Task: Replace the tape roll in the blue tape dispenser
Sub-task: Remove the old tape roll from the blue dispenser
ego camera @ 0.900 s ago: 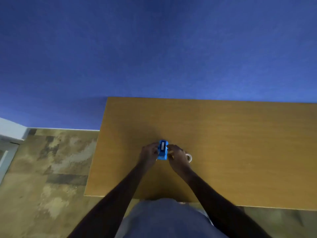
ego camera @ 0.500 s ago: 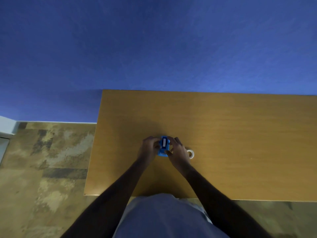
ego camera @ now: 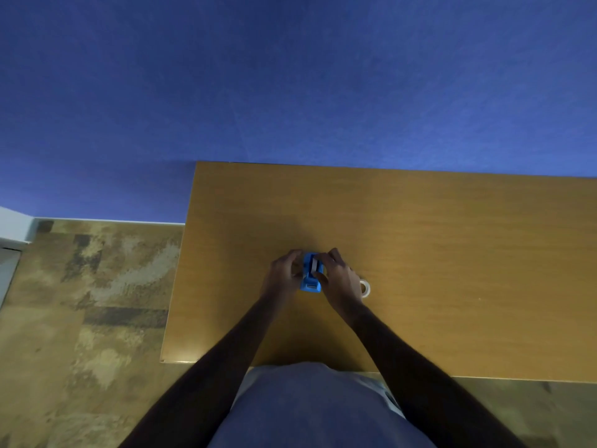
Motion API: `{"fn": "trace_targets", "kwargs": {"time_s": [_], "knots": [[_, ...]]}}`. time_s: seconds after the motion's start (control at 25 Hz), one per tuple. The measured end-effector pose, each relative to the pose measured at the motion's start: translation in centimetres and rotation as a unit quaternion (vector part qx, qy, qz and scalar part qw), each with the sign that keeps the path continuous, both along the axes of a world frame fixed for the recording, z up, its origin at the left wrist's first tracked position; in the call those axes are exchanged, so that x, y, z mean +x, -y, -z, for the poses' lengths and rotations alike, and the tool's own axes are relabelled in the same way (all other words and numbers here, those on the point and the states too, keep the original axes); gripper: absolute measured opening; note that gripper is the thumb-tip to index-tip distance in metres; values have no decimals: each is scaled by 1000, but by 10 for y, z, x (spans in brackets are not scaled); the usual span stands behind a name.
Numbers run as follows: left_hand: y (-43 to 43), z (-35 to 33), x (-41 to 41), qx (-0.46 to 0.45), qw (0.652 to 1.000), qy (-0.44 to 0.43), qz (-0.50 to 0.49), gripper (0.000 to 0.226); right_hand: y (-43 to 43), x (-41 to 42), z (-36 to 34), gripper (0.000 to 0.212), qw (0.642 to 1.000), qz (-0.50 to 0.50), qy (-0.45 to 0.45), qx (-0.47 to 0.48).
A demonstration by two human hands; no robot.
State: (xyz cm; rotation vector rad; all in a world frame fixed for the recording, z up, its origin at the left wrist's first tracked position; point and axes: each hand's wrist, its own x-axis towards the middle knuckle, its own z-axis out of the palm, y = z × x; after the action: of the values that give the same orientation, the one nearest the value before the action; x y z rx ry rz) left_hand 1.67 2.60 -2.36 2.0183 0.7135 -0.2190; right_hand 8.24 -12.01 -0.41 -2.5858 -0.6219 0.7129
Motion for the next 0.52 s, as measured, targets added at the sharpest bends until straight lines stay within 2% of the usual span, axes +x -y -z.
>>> {"fn": "trace_targets", "kwargs": {"time_s": [0.32, 0.52], "knots": [[4, -2, -5, 1, 1000, 23, -8, 46, -1, 14, -5, 44, 999, -30, -14, -9], [7, -5, -10, -14, 999, 24, -30, 39, 3, 12, -8, 40, 999, -23, -8, 28]]}}
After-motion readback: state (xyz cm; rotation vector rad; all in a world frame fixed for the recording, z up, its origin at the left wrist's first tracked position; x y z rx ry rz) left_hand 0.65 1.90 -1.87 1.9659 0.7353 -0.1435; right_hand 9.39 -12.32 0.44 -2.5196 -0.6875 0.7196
